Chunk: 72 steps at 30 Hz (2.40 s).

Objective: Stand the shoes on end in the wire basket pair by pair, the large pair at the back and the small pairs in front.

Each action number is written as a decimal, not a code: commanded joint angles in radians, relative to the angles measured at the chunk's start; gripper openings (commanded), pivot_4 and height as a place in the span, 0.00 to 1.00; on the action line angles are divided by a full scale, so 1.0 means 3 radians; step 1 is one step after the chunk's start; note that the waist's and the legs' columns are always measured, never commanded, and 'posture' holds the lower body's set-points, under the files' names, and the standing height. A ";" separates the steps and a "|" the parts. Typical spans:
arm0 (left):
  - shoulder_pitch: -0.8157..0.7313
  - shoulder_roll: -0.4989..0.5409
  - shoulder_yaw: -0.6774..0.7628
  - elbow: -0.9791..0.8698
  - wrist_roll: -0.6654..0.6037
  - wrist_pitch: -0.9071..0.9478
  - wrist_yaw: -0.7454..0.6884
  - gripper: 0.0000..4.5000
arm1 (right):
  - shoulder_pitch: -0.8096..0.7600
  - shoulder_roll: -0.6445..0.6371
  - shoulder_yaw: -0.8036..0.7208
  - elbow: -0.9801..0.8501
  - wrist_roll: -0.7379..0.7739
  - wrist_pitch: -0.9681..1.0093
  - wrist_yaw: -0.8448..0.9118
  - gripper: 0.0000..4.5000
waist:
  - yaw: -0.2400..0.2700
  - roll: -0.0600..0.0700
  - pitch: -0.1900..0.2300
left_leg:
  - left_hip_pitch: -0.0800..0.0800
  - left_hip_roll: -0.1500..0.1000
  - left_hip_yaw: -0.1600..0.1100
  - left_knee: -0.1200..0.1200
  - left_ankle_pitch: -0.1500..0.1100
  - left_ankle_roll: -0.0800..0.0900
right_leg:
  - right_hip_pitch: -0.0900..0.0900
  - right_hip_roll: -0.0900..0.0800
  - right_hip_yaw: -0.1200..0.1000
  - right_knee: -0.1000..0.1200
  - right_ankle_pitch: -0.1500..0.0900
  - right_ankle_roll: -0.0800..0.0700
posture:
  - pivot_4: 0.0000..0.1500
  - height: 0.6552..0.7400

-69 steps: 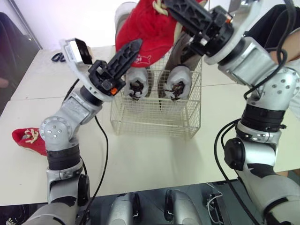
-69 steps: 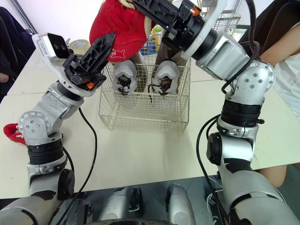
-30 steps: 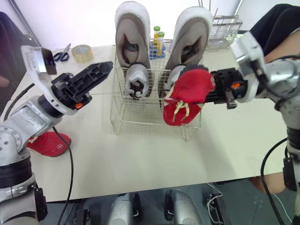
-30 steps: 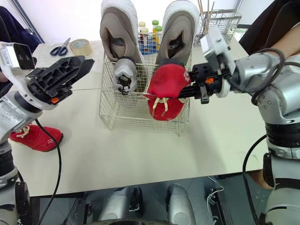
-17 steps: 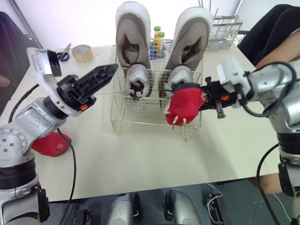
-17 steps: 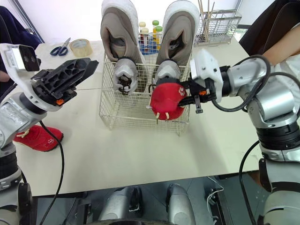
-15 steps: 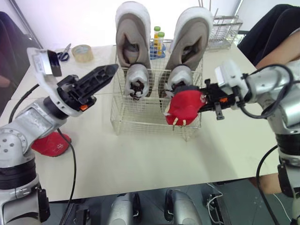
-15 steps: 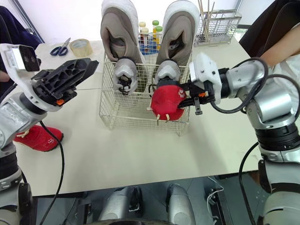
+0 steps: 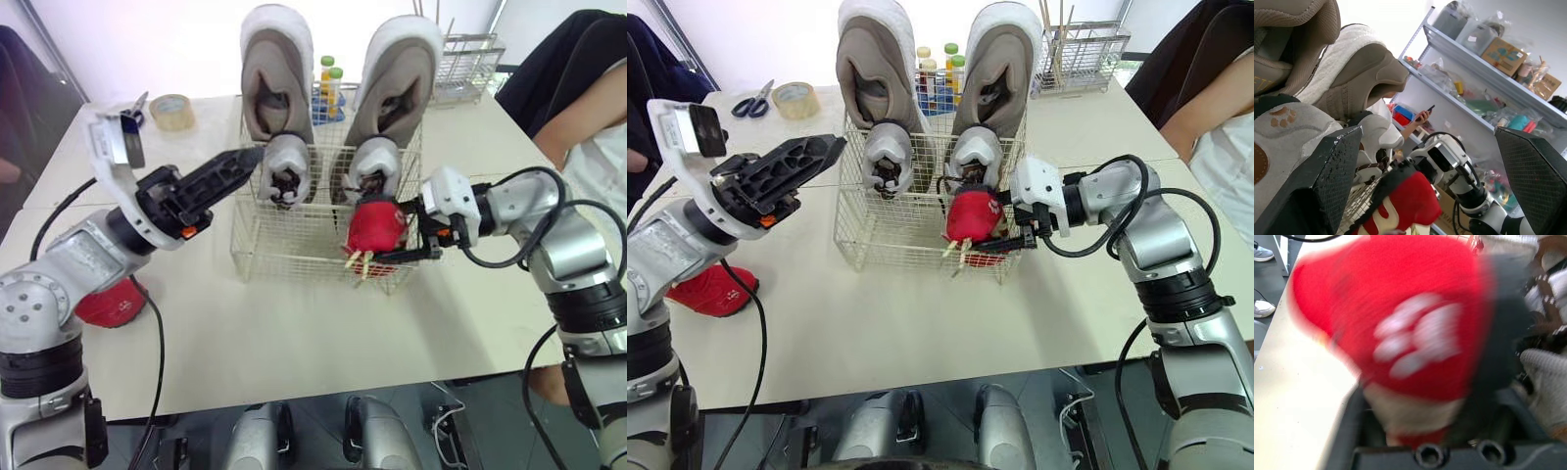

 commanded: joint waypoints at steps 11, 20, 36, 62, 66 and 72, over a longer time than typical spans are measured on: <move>-0.0052 -0.0013 -0.0006 -0.0052 0.0124 -0.0100 -0.0028 1.00 | -0.0121 -0.0583 -0.0474 -0.0362 0.0196 0.0515 0.0105 0.98 | 0.0005 0.0001 0.0001 | -0.0001 0.0000 -0.0001 0.0001 0.0000 0.0000 | -0.0001 -0.0001 0.0000 0.0000 0.0000 0.0000 | 1.00 1.00; -0.0071 0.0446 0.0258 0.0169 0.0276 -0.0002 -0.0084 1.00 | -0.0635 -0.0535 -0.1192 -0.0455 0.1294 0.1651 -0.0225 0.98 | 0.0002 0.0001 0.0001 | -0.0002 0.0000 -0.0001 0.0000 -0.0001 0.0000 | -0.0004 -0.0001 0.0000 0.0000 0.0000 -0.0001 | 1.00 1.00; 0.0043 0.2008 0.1165 0.1101 0.0687 0.0769 0.2358 1.00 | -0.1314 0.0383 -0.0672 0.0219 0.1678 0.1707 0.0236 0.98 | -0.0023 -0.0004 0.0005 | -0.0009 0.0001 0.0004 -0.0008 -0.0003 0.0003 | -0.0019 -0.0003 0.0004 0.0004 0.0000 -0.0001 | 1.00 1.00; 0.2391 0.1128 0.1918 0.0236 -0.0758 0.0119 0.5072 1.00 | -0.1568 0.0685 -0.0553 0.0554 0.1347 0.1582 0.0502 0.98 | -0.0016 -0.0026 0.0002 | -0.0009 -0.0006 0.0006 -0.0057 -0.0001 -0.0053 | -0.0064 -0.0036 0.0012 0.0006 -0.0015 -0.0054 | 1.00 1.00; 0.2158 0.1276 0.1591 0.0486 -0.0719 -0.0007 0.5041 1.00 | -0.1500 0.0586 -0.0609 0.0399 0.1364 0.1656 0.0394 0.98 | -0.0032 -0.0025 0.0003 | -0.0010 -0.0004 0.0008 -0.0061 -0.0001 -0.0052 | -0.0056 -0.0034 0.0010 0.0006 -0.0016 -0.0055 | 1.00 1.00; 0.1975 0.1205 0.1241 0.0791 -0.0298 -0.0058 0.4814 1.00 | -0.1413 0.0445 -0.0717 0.0182 0.1437 0.1805 0.0221 0.98 | -0.0034 -0.0024 0.0003 | -0.0010 -0.0001 0.0012 -0.0064 0.0000 -0.0051 | -0.0057 -0.0029 0.0005 0.0007 -0.0016 -0.0054 | 1.00 1.00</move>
